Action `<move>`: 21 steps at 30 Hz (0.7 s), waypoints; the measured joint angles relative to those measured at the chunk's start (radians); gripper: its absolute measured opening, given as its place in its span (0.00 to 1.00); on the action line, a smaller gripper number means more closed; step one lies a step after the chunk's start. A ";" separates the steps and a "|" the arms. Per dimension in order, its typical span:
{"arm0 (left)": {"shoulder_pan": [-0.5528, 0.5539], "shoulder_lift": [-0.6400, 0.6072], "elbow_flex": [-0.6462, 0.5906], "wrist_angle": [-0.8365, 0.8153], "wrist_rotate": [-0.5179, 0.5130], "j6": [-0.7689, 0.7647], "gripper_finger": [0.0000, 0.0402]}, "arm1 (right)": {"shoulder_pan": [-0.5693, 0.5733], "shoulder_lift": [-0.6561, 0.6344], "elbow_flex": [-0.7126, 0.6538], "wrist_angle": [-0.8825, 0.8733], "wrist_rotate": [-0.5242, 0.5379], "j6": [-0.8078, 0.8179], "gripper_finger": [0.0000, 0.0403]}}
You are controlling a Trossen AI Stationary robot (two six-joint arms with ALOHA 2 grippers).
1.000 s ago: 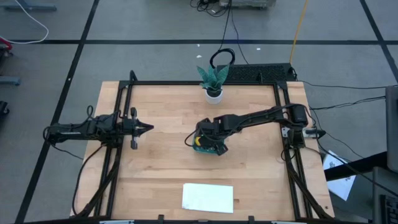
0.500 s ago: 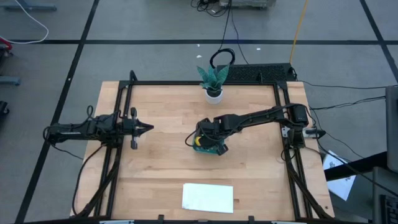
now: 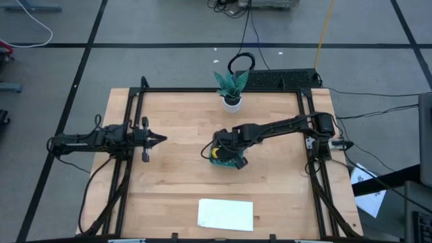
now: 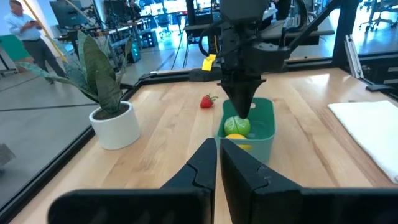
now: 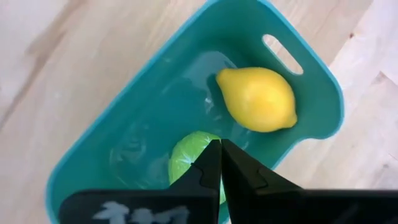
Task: Pick and placing Produce into tupperware
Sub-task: Put the red strawberry into the blue basket
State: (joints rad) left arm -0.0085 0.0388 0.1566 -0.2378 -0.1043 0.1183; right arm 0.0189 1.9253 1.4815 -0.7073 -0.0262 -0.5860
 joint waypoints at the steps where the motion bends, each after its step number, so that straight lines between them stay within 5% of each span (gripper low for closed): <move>1: 0.000 0.000 0.000 -0.001 0.000 0.003 0.06 | -0.001 -0.002 0.000 0.001 -0.004 0.004 0.00; 7: 0.000 0.000 0.000 0.001 -0.008 0.004 0.06 | -0.012 -0.028 0.000 0.026 -0.007 0.025 0.00; 13: 0.000 0.000 0.000 0.002 -0.027 0.003 0.06 | -0.044 -0.082 0.000 0.063 -0.148 0.066 0.00; 21: 0.000 0.000 0.000 0.001 -0.027 0.001 0.06 | -0.062 -0.203 -0.040 0.156 -0.207 0.105 0.00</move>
State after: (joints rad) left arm -0.0082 0.0389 0.1566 -0.2364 -0.1314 0.1189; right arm -0.0434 1.7220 1.4419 -0.5511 -0.2335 -0.4810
